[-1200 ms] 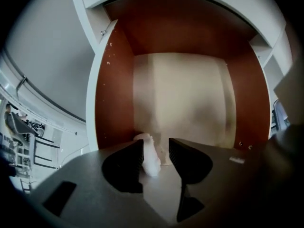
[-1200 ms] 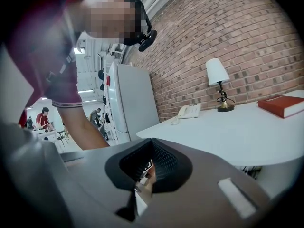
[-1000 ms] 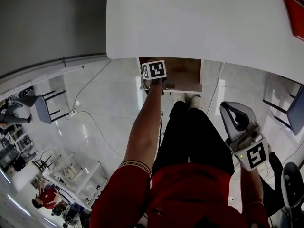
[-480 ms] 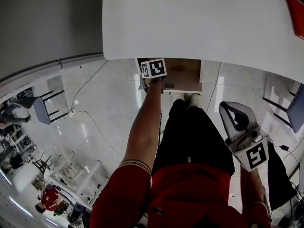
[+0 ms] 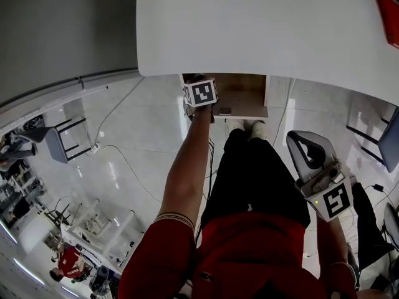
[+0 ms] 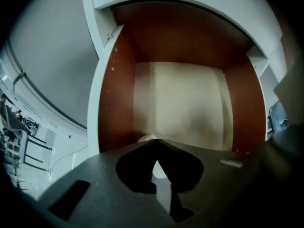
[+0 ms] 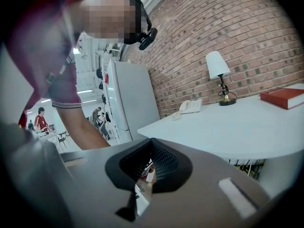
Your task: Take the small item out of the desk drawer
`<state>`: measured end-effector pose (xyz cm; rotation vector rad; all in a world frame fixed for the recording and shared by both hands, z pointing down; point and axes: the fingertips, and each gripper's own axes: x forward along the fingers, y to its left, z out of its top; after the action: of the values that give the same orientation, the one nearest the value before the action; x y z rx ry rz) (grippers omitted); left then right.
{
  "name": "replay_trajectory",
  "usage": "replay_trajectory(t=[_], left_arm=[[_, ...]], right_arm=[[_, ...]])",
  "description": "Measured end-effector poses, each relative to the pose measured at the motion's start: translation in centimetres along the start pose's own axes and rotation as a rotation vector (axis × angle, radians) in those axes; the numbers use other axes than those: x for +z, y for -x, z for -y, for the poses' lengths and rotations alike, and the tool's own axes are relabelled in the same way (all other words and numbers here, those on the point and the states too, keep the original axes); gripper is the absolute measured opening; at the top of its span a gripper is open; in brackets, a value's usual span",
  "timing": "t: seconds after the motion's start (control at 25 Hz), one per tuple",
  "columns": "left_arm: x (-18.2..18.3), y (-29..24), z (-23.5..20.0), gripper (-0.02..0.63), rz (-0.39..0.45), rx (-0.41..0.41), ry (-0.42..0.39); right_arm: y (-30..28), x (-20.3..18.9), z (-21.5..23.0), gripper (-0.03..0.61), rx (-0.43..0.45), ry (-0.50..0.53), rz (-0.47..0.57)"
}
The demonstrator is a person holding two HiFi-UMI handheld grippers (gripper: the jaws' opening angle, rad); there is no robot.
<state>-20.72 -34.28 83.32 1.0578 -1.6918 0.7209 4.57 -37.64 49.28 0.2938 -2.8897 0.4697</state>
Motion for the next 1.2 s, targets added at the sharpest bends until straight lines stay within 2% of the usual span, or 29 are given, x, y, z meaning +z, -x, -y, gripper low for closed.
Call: replay_trajectory(t=[0.28, 0.48, 0.92, 1.2], left_arm=[[2.4, 3.8, 0.9, 0.005, 0.132, -0.051, -0.029], [3.3, 6.8, 1.3, 0.006, 0.246, -0.099, -0.09], [2.9, 15.5, 4.2, 0.006, 0.432, -0.195, -0.176], [4.3, 22.7, 6.3, 0.006, 0.552, -0.269, -0.16]], right_arm=[[-0.7, 1.0, -0.6, 0.012, 0.027, -0.003, 0.027], [-1.3, 1.6, -1.6, 0.012, 0.033, 0.004, 0.032], [-2.1, 3.3, -3.0, 0.012, 0.045, 0.021, 0.049], [-1.9, 4.5, -3.4, 0.012, 0.049, 0.02, 0.066]])
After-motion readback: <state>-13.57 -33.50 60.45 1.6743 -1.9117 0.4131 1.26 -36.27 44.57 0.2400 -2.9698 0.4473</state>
